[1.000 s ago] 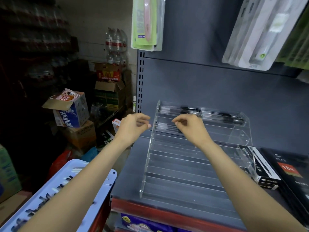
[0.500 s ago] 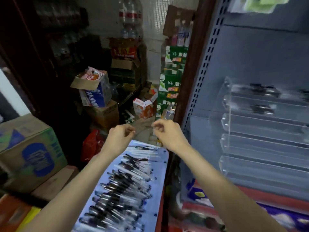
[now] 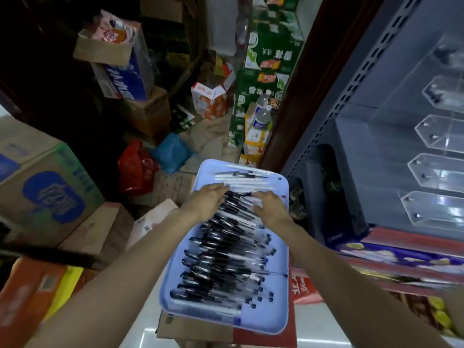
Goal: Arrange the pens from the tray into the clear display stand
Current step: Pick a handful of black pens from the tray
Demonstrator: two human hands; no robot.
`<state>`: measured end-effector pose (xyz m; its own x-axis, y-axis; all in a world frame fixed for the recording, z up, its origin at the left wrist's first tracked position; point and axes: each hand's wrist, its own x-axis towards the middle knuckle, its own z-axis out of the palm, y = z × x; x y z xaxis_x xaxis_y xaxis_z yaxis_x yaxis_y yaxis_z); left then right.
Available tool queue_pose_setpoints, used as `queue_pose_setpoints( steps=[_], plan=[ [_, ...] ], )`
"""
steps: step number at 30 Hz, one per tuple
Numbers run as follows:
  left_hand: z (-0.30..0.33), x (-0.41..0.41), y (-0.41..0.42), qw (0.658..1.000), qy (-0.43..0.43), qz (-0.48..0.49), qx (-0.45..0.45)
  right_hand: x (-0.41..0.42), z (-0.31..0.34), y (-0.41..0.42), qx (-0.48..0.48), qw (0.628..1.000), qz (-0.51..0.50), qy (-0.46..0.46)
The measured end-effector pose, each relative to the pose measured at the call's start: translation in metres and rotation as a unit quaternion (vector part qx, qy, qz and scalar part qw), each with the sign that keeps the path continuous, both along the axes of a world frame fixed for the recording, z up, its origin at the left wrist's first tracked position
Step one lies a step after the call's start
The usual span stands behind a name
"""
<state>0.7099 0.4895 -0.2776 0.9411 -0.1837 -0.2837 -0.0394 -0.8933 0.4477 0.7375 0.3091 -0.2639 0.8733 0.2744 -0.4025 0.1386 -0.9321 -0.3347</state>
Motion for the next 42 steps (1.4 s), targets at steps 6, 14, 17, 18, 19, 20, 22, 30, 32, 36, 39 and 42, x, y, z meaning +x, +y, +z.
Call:
queue_pose_setpoints(
  steps=[6, 14, 17, 18, 19, 20, 22, 30, 32, 36, 39, 42],
  plan=[
    [-0.019, 0.018, 0.000, 0.998, -0.037, -0.025, 0.053, 0.003, -0.019, -0.001, -0.011, 1.000, -0.015, -0.014],
    [-0.024, 0.036, 0.004, 0.998, -0.048, -0.014, 0.023, 0.010, -0.027, -0.003, -0.004, 1.000, -0.002, 0.001],
    [-0.024, 0.040, 0.004, 0.999, -0.034, -0.017, 0.027, 0.012, -0.027, -0.005, 0.006, 0.999, 0.023, 0.035],
    [-0.025, 0.041, 0.004, 0.999, -0.029, -0.017, 0.024, 0.012, -0.027, -0.005, 0.016, 0.999, 0.019, 0.046],
    [-0.025, 0.040, 0.005, 0.999, -0.026, -0.012, 0.016, 0.012, -0.028, -0.006, 0.023, 0.999, 0.009, 0.048],
    [-0.025, 0.039, 0.006, 1.000, -0.027, 0.000, -0.001, 0.011, -0.025, -0.007, 0.029, 0.999, -0.004, 0.044],
    [-0.022, 0.033, 0.007, 0.996, -0.047, 0.053, -0.059, 0.008, -0.017, -0.011, 0.069, 0.997, -0.030, 0.028],
    [0.038, 0.009, -0.033, 0.865, 0.002, 0.284, -0.414, -0.003, 0.025, -0.015, 0.352, 0.912, -0.211, 0.004],
    [0.056, 0.007, -0.046, 0.814, 0.023, 0.280, -0.508, -0.010, 0.040, -0.015, 0.379, 0.905, -0.193, 0.002],
    [0.090, 0.004, -0.071, 0.787, 0.004, 0.249, -0.565, -0.025, 0.076, -0.030, 0.399, 0.902, -0.164, -0.008],
    [0.123, 0.009, -0.096, 0.849, -0.097, 0.192, -0.483, -0.028, 0.111, -0.057, 0.348, 0.924, -0.146, -0.064],
    [0.155, 0.010, -0.134, 0.914, -0.220, 0.092, -0.329, -0.027, 0.151, -0.103, 0.375, 0.894, -0.172, -0.175]
  ],
)
